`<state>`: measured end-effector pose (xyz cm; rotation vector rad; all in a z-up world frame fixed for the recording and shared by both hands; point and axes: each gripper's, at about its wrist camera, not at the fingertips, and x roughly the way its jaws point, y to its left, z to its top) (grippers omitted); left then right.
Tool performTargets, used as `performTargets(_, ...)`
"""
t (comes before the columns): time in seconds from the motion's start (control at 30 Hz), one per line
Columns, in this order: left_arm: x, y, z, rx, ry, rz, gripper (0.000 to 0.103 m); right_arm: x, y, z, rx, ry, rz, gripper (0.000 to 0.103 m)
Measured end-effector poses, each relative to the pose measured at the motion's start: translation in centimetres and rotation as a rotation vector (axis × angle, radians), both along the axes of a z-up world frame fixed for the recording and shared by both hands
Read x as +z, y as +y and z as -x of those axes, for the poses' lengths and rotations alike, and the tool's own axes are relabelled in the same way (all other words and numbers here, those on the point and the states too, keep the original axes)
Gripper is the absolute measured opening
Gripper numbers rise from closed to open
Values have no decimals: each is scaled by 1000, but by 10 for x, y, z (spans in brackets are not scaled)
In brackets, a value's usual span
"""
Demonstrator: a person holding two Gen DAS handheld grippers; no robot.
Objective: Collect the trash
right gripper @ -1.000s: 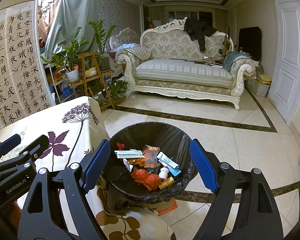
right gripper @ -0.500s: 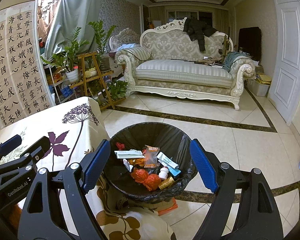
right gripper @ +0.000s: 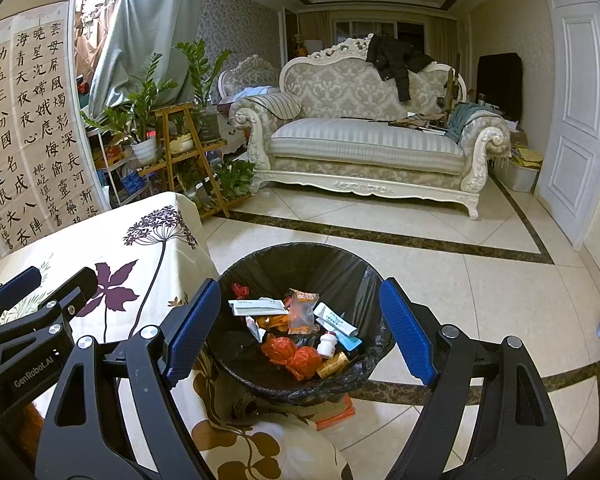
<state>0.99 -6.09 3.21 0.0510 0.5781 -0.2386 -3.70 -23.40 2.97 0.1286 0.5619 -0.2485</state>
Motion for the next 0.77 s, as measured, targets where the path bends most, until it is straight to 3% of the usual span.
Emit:
performTargets(0.33,-3,2,-2,-25,9,31,86,-1,2,-1,2,4,1,80)
performTargets(0.53,-1,-1,0,-26,-25,3,86,-2,3,-1,4,7,2,80)
performTargets(0.77,-6,6,-8,-4,26,14,86,-7,7,-3,10,10,2,80)
